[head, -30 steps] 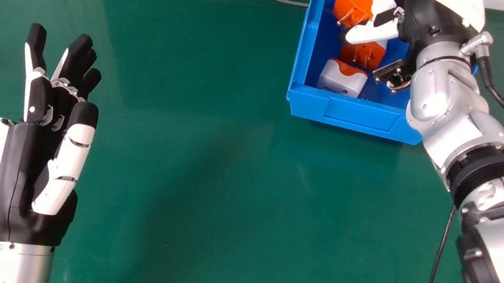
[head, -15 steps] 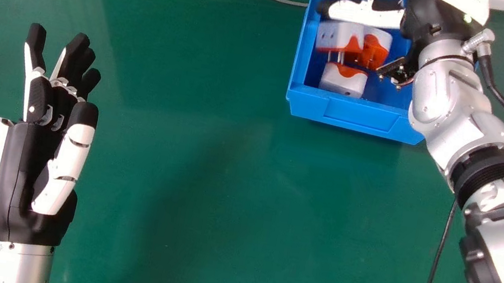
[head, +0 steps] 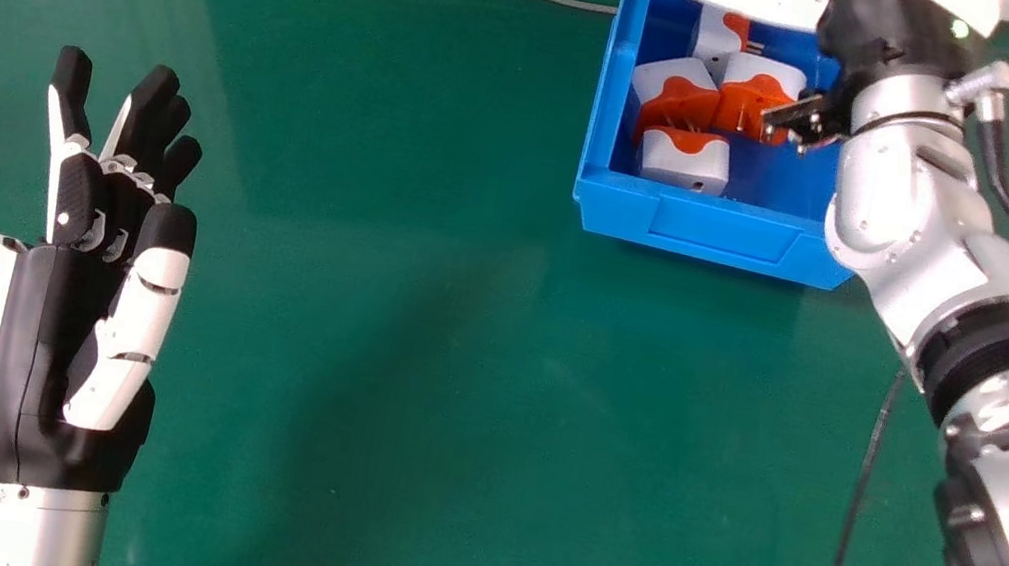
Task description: Pick all objects and put in blue box
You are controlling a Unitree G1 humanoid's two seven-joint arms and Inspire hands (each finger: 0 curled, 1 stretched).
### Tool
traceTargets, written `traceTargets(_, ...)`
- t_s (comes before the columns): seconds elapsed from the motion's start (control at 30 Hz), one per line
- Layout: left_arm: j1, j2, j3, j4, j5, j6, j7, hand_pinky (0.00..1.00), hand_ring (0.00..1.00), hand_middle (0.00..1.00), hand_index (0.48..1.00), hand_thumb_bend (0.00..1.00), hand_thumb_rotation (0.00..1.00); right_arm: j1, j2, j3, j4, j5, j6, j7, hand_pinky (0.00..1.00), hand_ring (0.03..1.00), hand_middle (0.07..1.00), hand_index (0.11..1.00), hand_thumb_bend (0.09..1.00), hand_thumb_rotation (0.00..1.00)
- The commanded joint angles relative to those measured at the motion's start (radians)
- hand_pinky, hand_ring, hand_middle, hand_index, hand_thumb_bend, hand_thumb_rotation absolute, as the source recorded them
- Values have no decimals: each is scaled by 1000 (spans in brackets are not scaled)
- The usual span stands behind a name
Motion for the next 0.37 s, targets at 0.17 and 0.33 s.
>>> traceTargets(0.17, -1, -24, 5, -3, 3, -38, 14, 960, 969, 959, 912, 342, 561, 286, -95, -103, -200, 121, -401, 16, 544, 676, 737, 771, 788, 439)
traceTargets(0.33, -16, -26, 12, 20, 11, -51, 30, 962, 969, 958, 913, 340, 564, 543, -125, -162, -395, 248, -563, 164, 542, 656, 720, 752, 759, 397)
